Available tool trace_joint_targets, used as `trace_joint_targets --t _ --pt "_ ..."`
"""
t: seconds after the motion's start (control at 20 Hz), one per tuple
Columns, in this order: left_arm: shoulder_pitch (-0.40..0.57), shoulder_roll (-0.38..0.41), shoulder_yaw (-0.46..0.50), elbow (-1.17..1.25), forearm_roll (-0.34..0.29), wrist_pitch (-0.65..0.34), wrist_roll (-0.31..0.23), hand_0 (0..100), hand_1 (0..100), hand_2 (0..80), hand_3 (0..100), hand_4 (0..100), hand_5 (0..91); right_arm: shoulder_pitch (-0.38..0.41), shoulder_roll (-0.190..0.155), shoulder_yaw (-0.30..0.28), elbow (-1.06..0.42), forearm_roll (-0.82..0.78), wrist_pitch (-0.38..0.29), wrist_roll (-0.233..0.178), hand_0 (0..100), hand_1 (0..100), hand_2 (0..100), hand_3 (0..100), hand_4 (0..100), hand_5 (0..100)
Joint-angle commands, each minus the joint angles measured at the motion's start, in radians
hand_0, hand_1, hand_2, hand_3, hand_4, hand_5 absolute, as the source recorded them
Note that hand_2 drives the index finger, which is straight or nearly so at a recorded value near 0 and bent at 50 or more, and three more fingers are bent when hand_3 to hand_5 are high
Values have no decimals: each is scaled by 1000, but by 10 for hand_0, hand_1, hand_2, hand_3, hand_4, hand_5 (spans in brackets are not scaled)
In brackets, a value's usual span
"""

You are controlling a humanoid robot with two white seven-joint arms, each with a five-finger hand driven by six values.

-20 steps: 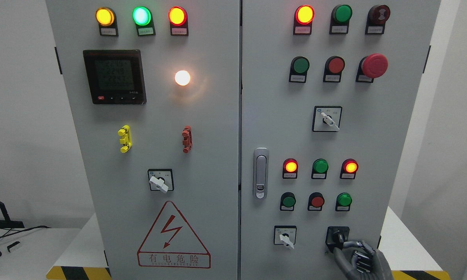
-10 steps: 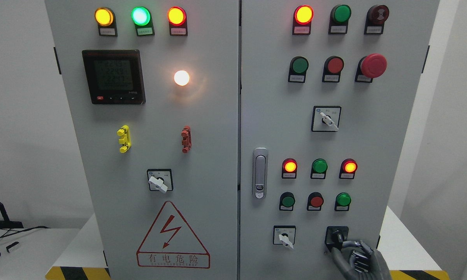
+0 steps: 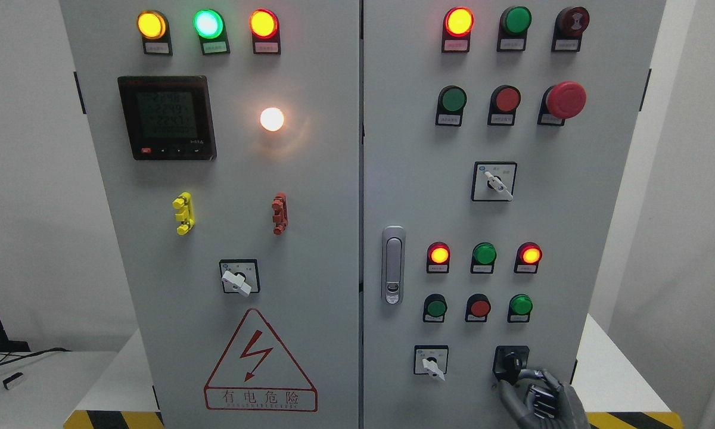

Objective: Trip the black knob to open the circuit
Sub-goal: 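Close the right hand's fingers around the black rotary knob, then twist the black knob with the right hand to switch it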

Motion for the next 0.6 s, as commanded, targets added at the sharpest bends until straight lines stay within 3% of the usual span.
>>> trace_joint_targets --t 0.0,0.55 --pt "0 -1 0 0 -31 -1 1 120 389 0 0 0 0 4 20 11 -16 15 -2 8 365 831 502 1000 1000 962" --pt "0 0 0 0 -31 -1 1 120 389 0 0 0 0 5 21 9 -25 14 -1 11 371 831 504 1000 1000 962"
